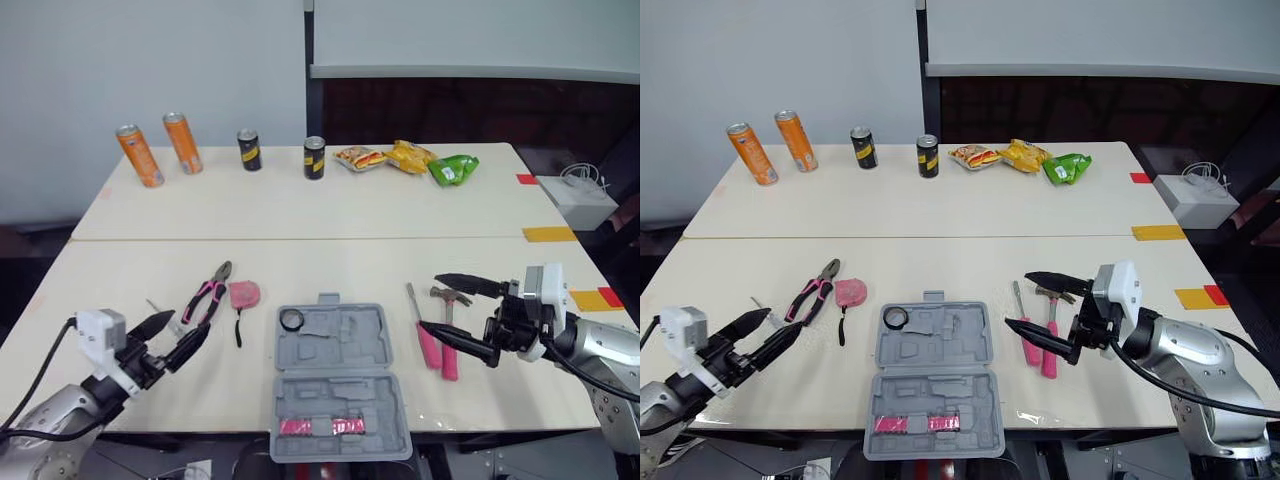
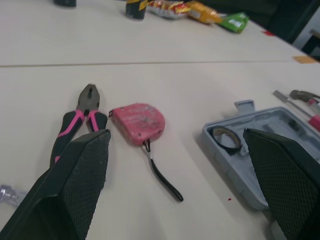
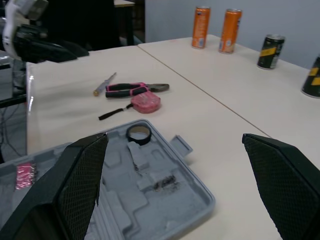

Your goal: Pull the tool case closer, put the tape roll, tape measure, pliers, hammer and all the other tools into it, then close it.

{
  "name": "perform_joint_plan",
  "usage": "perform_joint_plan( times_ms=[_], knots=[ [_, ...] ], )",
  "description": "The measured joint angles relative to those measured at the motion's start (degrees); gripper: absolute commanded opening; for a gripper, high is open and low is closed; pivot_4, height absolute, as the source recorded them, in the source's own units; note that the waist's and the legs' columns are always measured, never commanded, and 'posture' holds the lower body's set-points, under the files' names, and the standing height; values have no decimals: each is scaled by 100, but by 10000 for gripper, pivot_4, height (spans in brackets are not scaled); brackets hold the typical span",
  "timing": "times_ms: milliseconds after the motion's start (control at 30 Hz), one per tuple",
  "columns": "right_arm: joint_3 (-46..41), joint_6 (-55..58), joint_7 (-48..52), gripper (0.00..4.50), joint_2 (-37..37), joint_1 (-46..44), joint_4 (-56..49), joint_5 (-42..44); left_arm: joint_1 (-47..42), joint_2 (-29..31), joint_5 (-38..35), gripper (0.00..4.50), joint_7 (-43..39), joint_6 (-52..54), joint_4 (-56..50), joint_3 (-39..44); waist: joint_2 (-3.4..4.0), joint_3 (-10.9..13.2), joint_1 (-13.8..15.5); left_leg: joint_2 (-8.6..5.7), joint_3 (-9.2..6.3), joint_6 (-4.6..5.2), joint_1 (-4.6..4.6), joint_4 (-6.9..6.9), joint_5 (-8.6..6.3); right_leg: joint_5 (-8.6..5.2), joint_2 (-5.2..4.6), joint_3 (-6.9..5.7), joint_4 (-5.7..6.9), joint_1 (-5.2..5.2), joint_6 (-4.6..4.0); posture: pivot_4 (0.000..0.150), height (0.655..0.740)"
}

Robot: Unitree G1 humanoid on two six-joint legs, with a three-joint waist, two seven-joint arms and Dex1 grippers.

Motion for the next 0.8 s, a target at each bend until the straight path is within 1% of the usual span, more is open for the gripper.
perform_joint_plan(
  times_ms=[100, 200, 367, 467, 500, 533, 567, 633, 800],
  knots=[
    [116, 172, 73, 44404, -43, -68, -52, 86, -181, -71, 158, 45000, 711, 484, -212, -234, 2, 0, 0, 0, -4, 1, -3, 7, 1, 0, 0, -3, 3, 0, -1, 1500, 7400],
    [134, 280, 87, 44404, -45, -113, -192, 140, -368, -260, 421, 45000, 1224, 693, -352, -594, 2, -1, -5, 0, -5, 2, -6, 11, 1, 1, 0, -3, 4, 0, -2, 1500, 7400],
    [136, 326, 160, 44404, -68, -125, -228, 196, -727, -565, 857, 45000, 1783, 857, -289, -1134, 2, -1, 1, 0, -12, 11, -9, 13, 7, 1, 0, -9, 6, 0, -2, 1500, 7400],
    [134, 328, 192, 44404, -79, -125, -241, 206, -1097, -837, 1213, 45000, 2033, 831, 139, -1409, 8, -5, 0, -1, -14, 27, -11, 16, 17, 2, 0, -9, 8, 0, -2, 1500, 7400],
    [133, 332, 191, 45000, -80, -123, -263, 208, -1197, -934, 1312, 39760, 2099, 817, 266, -1483, 8, -5, 0, -1, -16, 27, -14, 19, 17, 2, 0, -11, 8, 0, -2, 1500, 7400],
    [133, 340, 189, 45000, -80, -123, -312, 215, -1296, -1028, 1405, 37148, 2154, 807, 401, -1568, 8, -5, 0, -1, -17, 27, -17, 21, 17, 2, 0, -12, 8, -1, -2, 1500, 7400],
    [131, 344, 186, 45000, -80, -120, -390, 235, -1383, -1122, 1512, 33256, 2224, 799, 514, -1649, 8, -5, -6, -1, -18, 29, -19, 22, 18, 2, 0, -12, 8, -2, -3, 1500, 7400],
    [129, 344, 186, 45000, -82, -89, -443, 254, -1551, -1287, 1709, 27130, 2389, 799, 696, -1784, 7, -5, -5, -1, -24, 30, -24, 26, 18, 2, 0, -15, 8, -2, -2, 1500, 7400],
    [114, 365, 152, 45000, -83, -10, -459, 286, -1817, -1569, 2026, 27130, 2657, 844, 1010, -1985, 7, -5, -1, -2, -28, 31, -28, 30, 18, 2, -1, -18, 8, -3, -2, 1500, 7400]
  ],
)
